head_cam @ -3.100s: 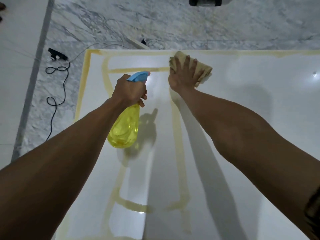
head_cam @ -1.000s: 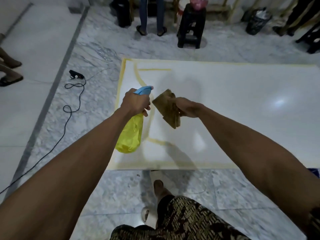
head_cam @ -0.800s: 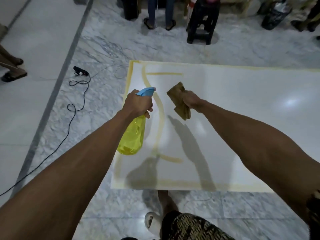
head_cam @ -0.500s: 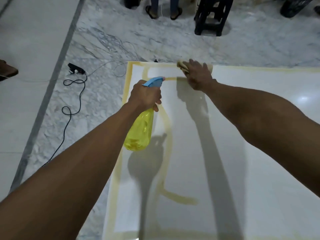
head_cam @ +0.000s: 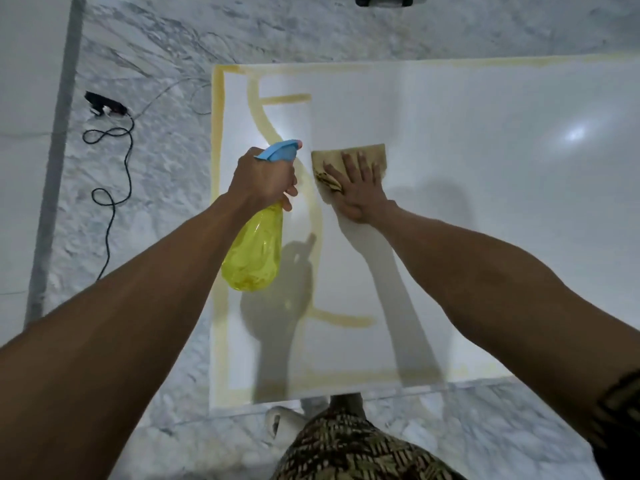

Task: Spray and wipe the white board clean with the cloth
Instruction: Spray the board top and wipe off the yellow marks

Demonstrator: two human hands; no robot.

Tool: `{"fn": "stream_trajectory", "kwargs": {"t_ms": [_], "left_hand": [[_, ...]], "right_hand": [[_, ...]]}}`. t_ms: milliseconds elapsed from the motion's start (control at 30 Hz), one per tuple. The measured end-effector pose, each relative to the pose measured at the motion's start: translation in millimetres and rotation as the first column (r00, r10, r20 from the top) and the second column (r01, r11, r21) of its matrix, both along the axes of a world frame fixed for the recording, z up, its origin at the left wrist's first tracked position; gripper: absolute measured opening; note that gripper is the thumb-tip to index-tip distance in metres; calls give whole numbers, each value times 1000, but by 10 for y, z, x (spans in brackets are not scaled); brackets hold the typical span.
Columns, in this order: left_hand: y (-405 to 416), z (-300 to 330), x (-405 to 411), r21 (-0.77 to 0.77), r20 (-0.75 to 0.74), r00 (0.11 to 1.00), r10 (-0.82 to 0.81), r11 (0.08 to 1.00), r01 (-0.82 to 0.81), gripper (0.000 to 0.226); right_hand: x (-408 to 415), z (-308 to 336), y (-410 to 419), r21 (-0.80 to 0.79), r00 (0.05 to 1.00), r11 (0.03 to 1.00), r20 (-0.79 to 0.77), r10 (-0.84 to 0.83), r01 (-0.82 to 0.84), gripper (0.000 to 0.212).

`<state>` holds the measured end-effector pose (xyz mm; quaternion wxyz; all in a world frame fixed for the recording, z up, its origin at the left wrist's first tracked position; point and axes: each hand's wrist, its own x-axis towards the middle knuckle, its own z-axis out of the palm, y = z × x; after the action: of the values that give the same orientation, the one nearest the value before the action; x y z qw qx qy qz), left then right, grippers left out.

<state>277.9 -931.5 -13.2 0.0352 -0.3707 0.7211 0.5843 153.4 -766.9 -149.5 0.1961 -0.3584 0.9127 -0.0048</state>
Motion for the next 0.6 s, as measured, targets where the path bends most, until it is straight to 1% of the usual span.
{"fn": "stream_trajectory", "kwargs": {"t_ms": [67,167,267,400,433,500,533,600], "left_hand": [[124,27,261,5,8,1000,-28,1000,28,38],[301,72,671,28,9,998,-54,998,54,41],[478,123,1069,67,-8,999,-52,996,52,45],[675,166,1517,59,20,998,-53,997,52,42],[705,176,1611,54,37,998,-51,997,49,46],[762,188,1804,46,64,997,-43,998,40,63],[792,191,1890,46,61,997,-52,998,49,64],[842,231,2040,36,40,997,-71,997,69,53]], "right_hand": [[387,19,220,-15,1000,1000,16,-9,9,64],[1005,33,520,-33,999,999,34,-15,16,65],[1591,82,795,3,997,1000,75,-24,24,64],[2289,164,1124,53,990,998,139,-33,26,64],[2446,147,1199,64,991,998,130,-29,21,63],[2752,175,1321,78,990,996,135,-47,37,63],[2878,199,1352,95,985,995,164,-59,44,64],[2996,300,1358,121,964,990,246,-99,71,62]]}}
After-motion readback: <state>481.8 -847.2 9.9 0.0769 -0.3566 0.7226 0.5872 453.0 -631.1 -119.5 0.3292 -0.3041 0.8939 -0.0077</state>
